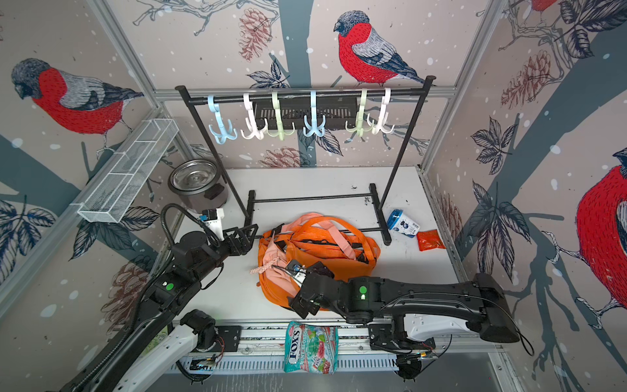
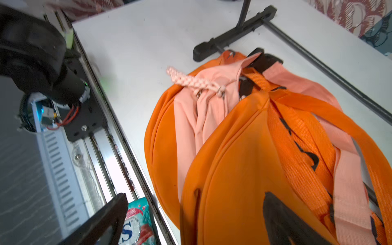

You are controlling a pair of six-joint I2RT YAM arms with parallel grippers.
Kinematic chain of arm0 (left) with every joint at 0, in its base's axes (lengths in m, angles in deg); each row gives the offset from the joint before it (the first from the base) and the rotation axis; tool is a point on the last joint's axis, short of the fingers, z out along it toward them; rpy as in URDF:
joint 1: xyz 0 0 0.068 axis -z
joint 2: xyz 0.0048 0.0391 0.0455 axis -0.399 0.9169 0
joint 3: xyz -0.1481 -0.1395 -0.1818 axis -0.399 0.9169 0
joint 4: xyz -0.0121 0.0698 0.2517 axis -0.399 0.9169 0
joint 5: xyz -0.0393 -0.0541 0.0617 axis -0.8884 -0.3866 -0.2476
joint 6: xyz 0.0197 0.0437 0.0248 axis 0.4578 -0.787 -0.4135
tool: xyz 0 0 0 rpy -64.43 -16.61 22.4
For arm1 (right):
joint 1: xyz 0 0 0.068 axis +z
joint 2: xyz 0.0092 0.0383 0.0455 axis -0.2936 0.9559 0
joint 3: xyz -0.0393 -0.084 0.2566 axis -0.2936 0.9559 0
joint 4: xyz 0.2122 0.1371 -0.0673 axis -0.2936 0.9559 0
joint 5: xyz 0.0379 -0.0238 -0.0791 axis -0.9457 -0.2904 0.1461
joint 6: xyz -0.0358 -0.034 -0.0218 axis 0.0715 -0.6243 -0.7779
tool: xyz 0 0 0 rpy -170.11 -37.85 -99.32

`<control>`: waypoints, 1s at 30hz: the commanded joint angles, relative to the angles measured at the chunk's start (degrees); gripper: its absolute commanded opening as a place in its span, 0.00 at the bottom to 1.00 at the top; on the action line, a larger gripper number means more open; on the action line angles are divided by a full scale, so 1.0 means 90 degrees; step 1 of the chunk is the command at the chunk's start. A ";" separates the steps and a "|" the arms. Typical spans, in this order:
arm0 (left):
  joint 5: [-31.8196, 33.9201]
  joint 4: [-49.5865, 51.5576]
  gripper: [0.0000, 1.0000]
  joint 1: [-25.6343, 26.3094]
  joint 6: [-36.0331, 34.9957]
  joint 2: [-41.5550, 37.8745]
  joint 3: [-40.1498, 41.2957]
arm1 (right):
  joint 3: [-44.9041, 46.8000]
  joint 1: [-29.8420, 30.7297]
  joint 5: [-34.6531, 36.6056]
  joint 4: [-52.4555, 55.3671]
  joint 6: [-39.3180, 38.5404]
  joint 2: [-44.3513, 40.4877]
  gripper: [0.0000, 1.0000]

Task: Hang the bag on a hook
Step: Pick up the bag from the bag.

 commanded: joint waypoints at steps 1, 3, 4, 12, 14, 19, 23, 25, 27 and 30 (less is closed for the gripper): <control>-0.0154 0.0094 0.93 0.0006 0.0207 -0.0094 -0.0030 | -0.0100 0.0075 0.0447 0.0644 0.0374 0.0341 0.99; -0.0161 0.0170 0.93 0.0000 0.0158 -0.0100 -0.0091 | -0.0108 0.0075 0.0588 0.0772 0.0446 0.0524 0.96; -0.0183 0.0197 0.93 0.0007 0.0149 -0.0101 -0.0125 | -0.0122 0.0075 0.0626 0.0823 0.0487 0.0567 0.93; -0.0298 0.0375 0.93 0.0000 0.0059 -0.0089 -0.0499 | -0.0108 0.0085 0.0766 0.0606 0.0499 0.0763 0.45; -0.0324 0.0377 0.93 0.0006 0.0093 -0.0057 -0.0630 | -0.0145 0.0085 0.0801 0.0574 0.0484 0.0675 0.28; -0.0818 0.0113 0.93 0.0011 0.0266 0.0243 -0.0978 | -0.0175 0.0084 0.1355 0.0306 0.0495 -0.0064 0.07; -0.1399 -0.0267 0.92 0.0131 0.0551 0.0792 -0.1174 | 0.0042 0.0061 0.2382 -0.0271 0.0342 -0.0876 0.07; -0.1432 -0.0565 0.92 0.0557 0.0676 0.1100 -0.1281 | 0.0152 0.0009 0.2777 -0.0661 0.0112 -0.1242 0.06; -0.1161 -0.0662 0.92 0.1101 0.0736 0.1394 -0.1509 | 0.0188 -0.0060 0.3140 -0.0911 -0.0069 -0.1489 0.05; -0.0932 -0.0982 0.92 0.1846 0.0870 0.1793 -0.1801 | 0.0240 -0.0118 0.3712 -0.1243 -0.0407 -0.1719 0.04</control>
